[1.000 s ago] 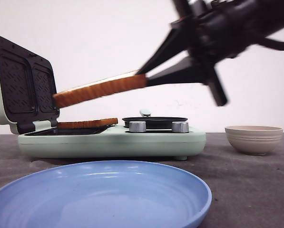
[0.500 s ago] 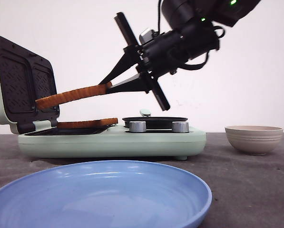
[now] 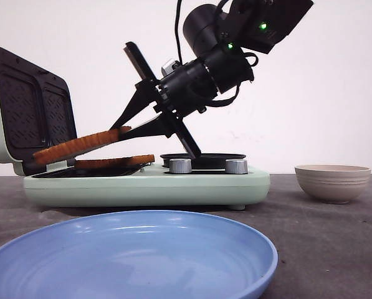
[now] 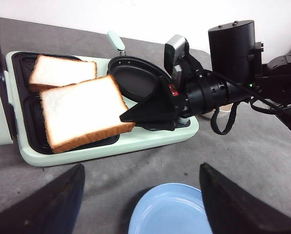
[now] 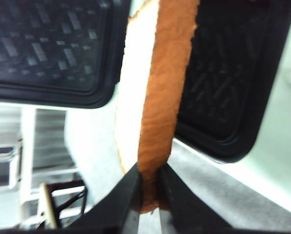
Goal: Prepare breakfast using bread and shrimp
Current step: 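Carry the bread slice over the sandwich maker and lower it onto the plate, then open the right gripper to release the bread and lift away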
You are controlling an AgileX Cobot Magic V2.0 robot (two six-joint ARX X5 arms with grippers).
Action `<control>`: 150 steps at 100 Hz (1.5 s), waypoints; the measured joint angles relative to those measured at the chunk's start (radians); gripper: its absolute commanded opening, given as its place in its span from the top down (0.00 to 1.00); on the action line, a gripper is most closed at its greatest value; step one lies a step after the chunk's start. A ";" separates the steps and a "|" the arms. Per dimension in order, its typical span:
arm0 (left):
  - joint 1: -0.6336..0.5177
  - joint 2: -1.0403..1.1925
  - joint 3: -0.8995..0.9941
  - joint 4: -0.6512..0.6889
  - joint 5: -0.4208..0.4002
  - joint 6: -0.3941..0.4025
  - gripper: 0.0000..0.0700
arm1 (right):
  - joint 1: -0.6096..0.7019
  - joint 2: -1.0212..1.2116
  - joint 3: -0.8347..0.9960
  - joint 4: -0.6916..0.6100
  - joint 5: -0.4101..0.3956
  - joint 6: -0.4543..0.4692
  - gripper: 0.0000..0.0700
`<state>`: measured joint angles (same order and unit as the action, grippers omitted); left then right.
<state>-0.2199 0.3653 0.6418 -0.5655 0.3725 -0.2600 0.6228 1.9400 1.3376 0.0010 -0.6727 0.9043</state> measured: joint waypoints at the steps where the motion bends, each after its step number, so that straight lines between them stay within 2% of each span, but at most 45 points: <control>1: 0.000 0.000 0.000 0.000 0.000 0.000 0.42 | 0.000 0.000 0.000 0.000 0.002 0.001 1.00; 43: 0.000 0.000 0.000 0.000 0.000 0.003 0.42 | 0.009 0.006 0.001 -0.019 0.074 0.047 1.00; 97: 0.000 0.000 0.000 0.000 0.000 0.006 0.42 | 0.019 0.039 0.007 0.007 0.109 0.082 1.00; 102: 0.000 0.000 0.000 0.000 0.000 0.006 0.42 | 0.019 0.039 0.008 0.008 0.109 0.082 0.93; 109: 0.000 0.000 0.000 0.000 0.000 0.006 0.42 | 0.019 0.039 0.008 0.009 0.109 0.082 0.64; 112: 0.000 0.000 0.000 0.000 0.000 0.006 0.42 | 0.019 0.039 0.008 0.009 0.111 0.082 0.57; 150: 0.000 0.000 0.000 0.000 0.000 0.006 0.42 | 0.026 0.040 0.027 0.006 0.151 0.056 0.56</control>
<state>-0.2199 0.3653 0.6422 -0.5655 0.3725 -0.2543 0.6487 1.9797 1.3651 0.0071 -0.5220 0.9607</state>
